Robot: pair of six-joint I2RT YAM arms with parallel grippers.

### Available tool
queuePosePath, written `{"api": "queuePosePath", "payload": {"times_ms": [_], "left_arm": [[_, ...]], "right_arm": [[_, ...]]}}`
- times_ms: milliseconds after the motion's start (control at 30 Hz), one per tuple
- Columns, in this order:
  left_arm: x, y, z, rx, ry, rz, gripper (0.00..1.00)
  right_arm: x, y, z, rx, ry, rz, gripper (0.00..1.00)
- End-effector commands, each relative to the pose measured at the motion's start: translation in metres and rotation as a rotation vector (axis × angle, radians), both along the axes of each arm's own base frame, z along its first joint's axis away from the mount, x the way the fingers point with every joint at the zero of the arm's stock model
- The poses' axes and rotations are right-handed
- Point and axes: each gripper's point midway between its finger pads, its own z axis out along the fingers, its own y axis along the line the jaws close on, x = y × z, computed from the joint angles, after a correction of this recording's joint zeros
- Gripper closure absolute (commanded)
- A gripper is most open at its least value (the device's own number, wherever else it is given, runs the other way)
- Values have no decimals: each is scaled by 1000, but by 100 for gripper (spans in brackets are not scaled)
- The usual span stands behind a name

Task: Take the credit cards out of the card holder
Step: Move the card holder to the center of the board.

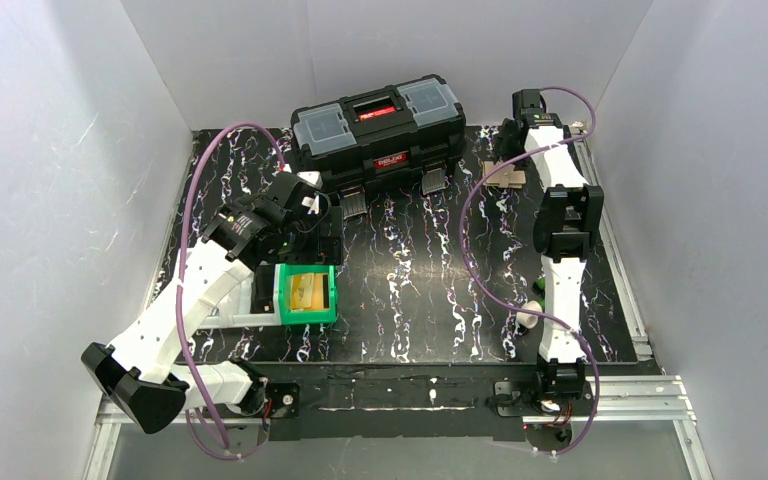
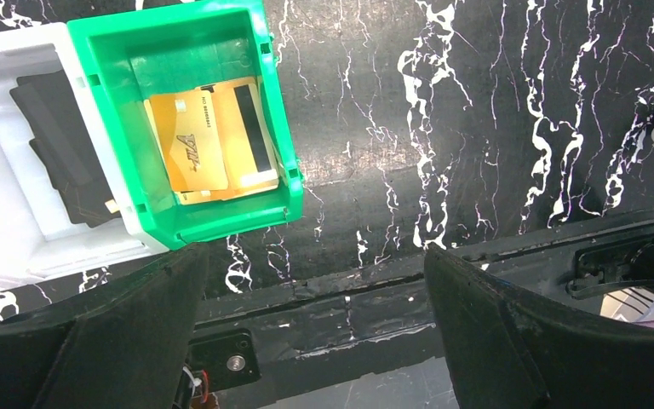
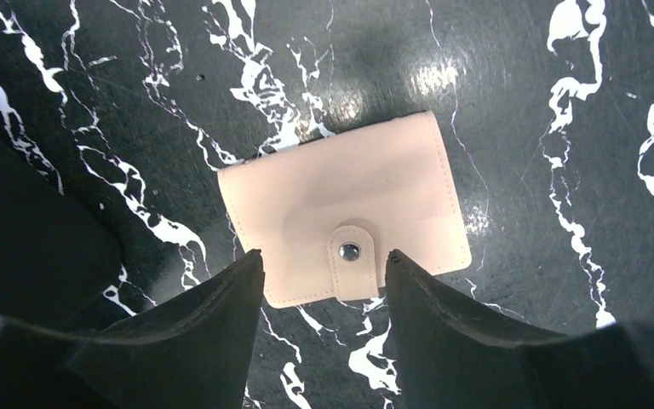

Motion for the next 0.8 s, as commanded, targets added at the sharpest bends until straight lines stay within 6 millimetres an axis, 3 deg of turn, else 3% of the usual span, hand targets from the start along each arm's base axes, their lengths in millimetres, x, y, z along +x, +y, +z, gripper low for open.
{"api": "queuePosePath", "payload": {"times_ms": [0, 267, 367, 500, 533, 767], "left_arm": [[-6, -1, 1, -22, 21, 0, 2], [0, -7, 6, -28, 19, -11, 2], [2, -8, 8, -30, 15, -12, 2], [4, -10, 8, -29, 13, -14, 2], [4, -10, 8, -29, 15, -13, 2], [5, -12, 8, -33, 18, -15, 2]], "right_arm": [[7, -1, 13, 22, -11, 31, 37], [4, 3, -1, 145, 43, 58, 37], [2, -5, -9, 251, 65, 34, 38], [-2, 7, -27, 384, 114, 18, 40], [-2, 10, -29, 400, 124, 16, 44], [-18, 8, -39, 374, 180, -20, 51]]}}
